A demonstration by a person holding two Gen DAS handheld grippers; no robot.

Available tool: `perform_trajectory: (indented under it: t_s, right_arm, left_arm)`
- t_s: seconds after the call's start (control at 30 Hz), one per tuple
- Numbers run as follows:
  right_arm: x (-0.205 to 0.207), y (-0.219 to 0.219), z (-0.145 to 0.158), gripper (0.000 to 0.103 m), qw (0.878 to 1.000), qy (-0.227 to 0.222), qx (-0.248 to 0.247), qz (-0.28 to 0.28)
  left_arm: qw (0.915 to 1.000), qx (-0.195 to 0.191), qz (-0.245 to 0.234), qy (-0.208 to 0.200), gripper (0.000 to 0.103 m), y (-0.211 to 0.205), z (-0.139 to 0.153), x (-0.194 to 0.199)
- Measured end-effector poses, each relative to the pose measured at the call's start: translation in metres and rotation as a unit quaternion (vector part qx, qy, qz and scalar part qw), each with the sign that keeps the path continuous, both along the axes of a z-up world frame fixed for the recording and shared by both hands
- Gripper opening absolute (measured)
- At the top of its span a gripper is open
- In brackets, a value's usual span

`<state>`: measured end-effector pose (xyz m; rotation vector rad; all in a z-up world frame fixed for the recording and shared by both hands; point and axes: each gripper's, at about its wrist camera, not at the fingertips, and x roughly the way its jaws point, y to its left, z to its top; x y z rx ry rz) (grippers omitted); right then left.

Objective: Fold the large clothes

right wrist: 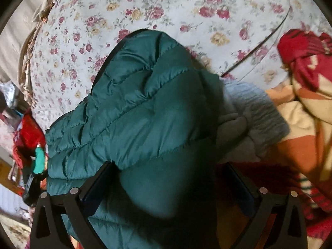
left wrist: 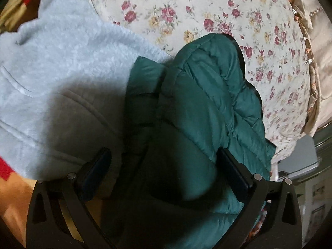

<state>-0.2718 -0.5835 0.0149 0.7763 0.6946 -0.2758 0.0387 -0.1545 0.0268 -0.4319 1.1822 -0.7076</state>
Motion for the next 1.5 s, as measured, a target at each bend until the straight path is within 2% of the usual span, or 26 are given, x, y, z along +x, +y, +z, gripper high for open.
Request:
perform_trajectory:
  t_s: [0.2,0.37,0.4,0.43,0.5,0.6,0.73,0.83,1.1,1.3,1.37,1.4,1.5]
  right_arm:
    - [0.017,-0.007,-0.01,0.103,0.999,-0.018,0.022,0.047]
    - [0.021,-0.007,-0.014,0.103,0.998,-0.024,0.03,0.051]
    - [0.02,-0.005,-0.013,0.103,0.998,-0.026,0.027,0.051]
    - [0.019,-0.003,-0.011,0.097,0.998,-0.027,0.025,0.051]
    - [0.016,0.005,-0.005,0.088,0.998,-0.034,0.014,0.051]
    - [0.011,0.012,0.005,0.061,0.997,-0.05,0.011,0.063]
    - [0.004,0.024,0.024,0.049,0.996,-0.055,-0.005,0.068]
    - [-0.003,0.03,0.037,0.045,0.995,-0.064,-0.003,0.071]
    - [-0.043,0.073,0.068,0.044,0.992,-0.074,0.005,0.103]
    - [-0.077,0.112,0.055,0.044,0.991,-0.05,0.023,0.123]
    - [-0.081,0.115,0.043,0.047,0.994,-0.03,0.024,0.103]
    - [-0.081,0.113,0.034,0.054,0.996,-0.01,0.021,0.084]
    - [-0.07,0.114,0.011,0.072,0.997,0.056,-0.012,0.057]
  left_arm:
    - [0.9993,0.005,-0.036,0.005,0.103,-0.018,-0.005,0.002]
    - [0.9981,-0.006,-0.061,0.003,0.103,-0.028,-0.007,0.003]
    - [0.9976,-0.012,-0.068,-0.004,0.099,-0.028,-0.006,0.001]
    - [0.9973,-0.017,-0.071,-0.01,0.091,-0.027,-0.005,-0.001]
    - [0.9968,-0.025,-0.074,-0.017,0.081,-0.025,-0.003,-0.005]
    - [0.9963,-0.033,-0.076,-0.022,0.066,-0.023,0.004,-0.011]
    - [0.9951,-0.031,-0.082,-0.045,0.052,-0.017,0.021,-0.025]
    - [0.9939,-0.038,-0.088,-0.054,0.047,-0.011,0.034,-0.035]
    - [0.9894,-0.045,-0.121,-0.067,0.045,0.03,0.068,-0.084]
    - [0.9917,-0.016,-0.119,-0.046,0.045,0.076,0.068,-0.117]
    - [0.9928,0.007,-0.111,-0.044,0.049,0.083,0.062,-0.121]
    - [0.9935,0.016,-0.105,-0.043,0.053,0.084,0.058,-0.121]
    - [0.9941,0.063,-0.078,-0.041,0.073,0.085,0.04,-0.12]
